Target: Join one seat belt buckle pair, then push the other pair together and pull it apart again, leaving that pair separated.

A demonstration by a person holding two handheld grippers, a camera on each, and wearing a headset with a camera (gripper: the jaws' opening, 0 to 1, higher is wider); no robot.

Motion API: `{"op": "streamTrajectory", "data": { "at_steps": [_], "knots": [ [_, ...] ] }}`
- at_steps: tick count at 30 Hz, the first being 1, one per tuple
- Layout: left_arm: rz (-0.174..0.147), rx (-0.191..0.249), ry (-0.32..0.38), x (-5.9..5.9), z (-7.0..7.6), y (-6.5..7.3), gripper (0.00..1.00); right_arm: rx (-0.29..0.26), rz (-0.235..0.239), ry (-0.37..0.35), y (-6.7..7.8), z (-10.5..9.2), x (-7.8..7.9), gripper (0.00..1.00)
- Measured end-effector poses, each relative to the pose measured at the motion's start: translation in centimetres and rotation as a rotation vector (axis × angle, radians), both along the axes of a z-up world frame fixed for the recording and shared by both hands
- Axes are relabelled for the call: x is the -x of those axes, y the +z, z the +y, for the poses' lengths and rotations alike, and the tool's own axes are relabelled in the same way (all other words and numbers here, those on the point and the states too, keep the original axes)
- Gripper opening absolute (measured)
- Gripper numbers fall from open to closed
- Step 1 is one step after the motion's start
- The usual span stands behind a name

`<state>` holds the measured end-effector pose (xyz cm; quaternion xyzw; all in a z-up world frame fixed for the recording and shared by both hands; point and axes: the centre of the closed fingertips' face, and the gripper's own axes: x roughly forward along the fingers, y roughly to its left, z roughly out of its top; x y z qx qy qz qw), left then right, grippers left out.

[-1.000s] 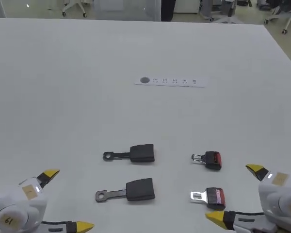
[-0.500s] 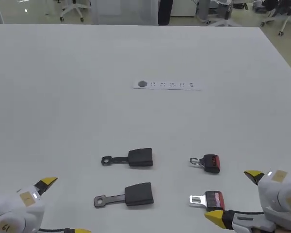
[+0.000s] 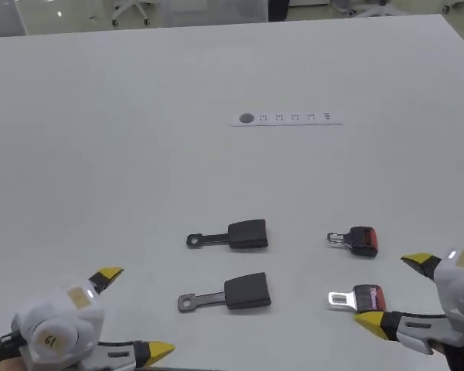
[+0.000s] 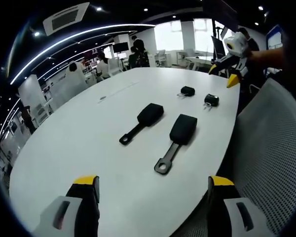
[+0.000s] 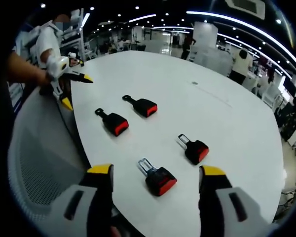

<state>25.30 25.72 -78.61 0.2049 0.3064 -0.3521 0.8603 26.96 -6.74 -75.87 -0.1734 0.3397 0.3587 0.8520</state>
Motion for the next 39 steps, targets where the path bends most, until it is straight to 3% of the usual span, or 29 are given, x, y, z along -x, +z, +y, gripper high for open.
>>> {"op": "streamTrajectory", "data": {
  "at_steps": [4,7,12,16,21,26,30,33,39],
  "knots": [
    [-0.014,-0.007,-0.011,0.0,-0.1,0.4,0.92,0.015,-0.010,0.023,0.2,-0.3,-0.1,0.71],
    [0.028,0.007,-0.005,0.1,0.1,0.0,0.90,0.040,-0.009,0.045,0.0,-0.7,-0.1,0.71],
    [0.027,-0.024,-0.033,-0.9,-0.3,0.5,0.85,0.075,-0.008,0.075,-0.5,-1.8,-0.2,0.69],
    [0.005,-0.070,-0.069,-1.5,-1.0,1.0,0.82,0.110,-0.006,0.123,-1.1,-2.1,-0.1,0.66],
    [0.013,-0.097,-0.127,-2.0,-2.5,1.0,0.76,0.152,-0.003,0.190,-2.0,-2.0,0.2,0.63],
    [0.038,-0.086,-0.167,-2.5,-4.2,0.9,0.66,0.184,0.005,0.245,-2.6,-1.7,0.4,0.58],
    [0.055,-0.081,-0.195,-3.2,-6.0,0.5,0.63,0.206,-0.009,0.288,-2.7,-1.4,0.0,0.54],
    [0.101,-0.041,-0.204,-3.4,-7.4,0.0,0.65,0.210,-0.002,0.319,-2.9,-1.1,-0.2,0.50],
    [0.134,-0.097,-0.294,-3.4,-8.9,-1.9,0.60,0.220,0.024,0.390,-3.7,-0.5,-0.5,0.45]
  ]
}}
